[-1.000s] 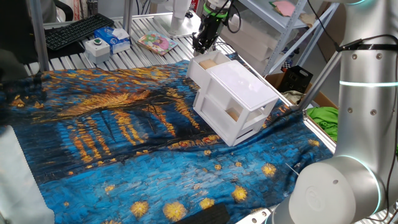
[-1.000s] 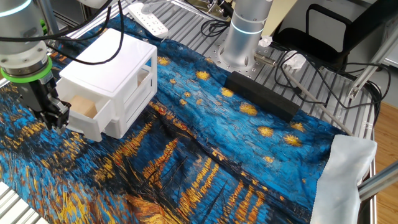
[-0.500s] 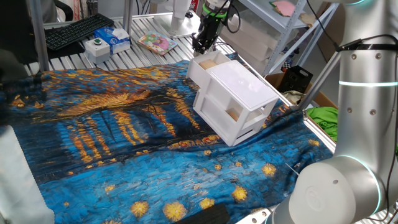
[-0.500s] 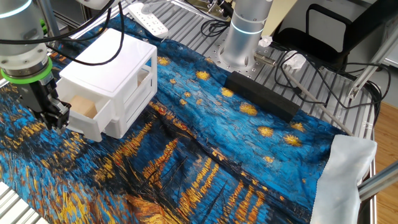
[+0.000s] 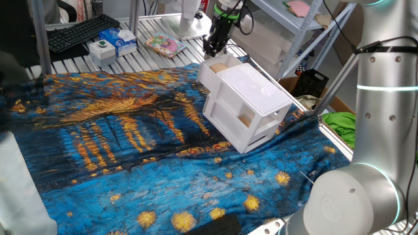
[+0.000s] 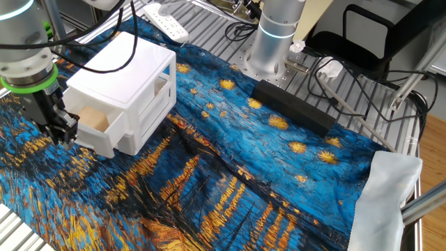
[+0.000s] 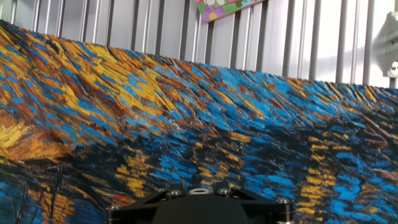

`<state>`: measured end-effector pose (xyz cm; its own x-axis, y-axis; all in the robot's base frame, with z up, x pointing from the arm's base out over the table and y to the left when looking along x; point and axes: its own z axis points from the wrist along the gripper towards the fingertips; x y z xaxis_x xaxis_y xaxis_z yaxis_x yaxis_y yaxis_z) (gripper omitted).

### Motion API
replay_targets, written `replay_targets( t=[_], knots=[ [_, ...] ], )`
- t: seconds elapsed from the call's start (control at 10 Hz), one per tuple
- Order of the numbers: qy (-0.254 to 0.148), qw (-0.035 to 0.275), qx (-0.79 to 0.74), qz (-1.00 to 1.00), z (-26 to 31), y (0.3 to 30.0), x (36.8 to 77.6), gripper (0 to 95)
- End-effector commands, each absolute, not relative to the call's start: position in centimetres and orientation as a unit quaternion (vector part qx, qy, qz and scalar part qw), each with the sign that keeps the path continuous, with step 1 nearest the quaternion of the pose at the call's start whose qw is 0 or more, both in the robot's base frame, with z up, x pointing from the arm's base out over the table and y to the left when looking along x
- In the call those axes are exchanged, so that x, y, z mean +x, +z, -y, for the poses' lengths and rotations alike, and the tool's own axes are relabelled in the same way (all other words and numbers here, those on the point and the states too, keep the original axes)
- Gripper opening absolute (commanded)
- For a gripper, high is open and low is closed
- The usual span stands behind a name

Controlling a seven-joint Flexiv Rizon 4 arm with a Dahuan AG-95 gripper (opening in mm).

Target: Put things in the drawer

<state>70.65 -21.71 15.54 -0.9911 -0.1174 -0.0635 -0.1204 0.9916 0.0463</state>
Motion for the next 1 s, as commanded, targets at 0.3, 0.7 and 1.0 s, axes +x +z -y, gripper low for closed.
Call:
replay_targets(
  t=[0.3,0.7,1.0],
  knots=[
    [0.028,0.032,-0.058,-0.997,21.81,15.33,70.07,0.0],
    [0.030,0.032,-0.058,-0.997,21.78,15.24,69.65,0.0],
    [0.034,0.033,-0.059,-0.997,21.74,15.28,69.56,0.0]
  ],
)
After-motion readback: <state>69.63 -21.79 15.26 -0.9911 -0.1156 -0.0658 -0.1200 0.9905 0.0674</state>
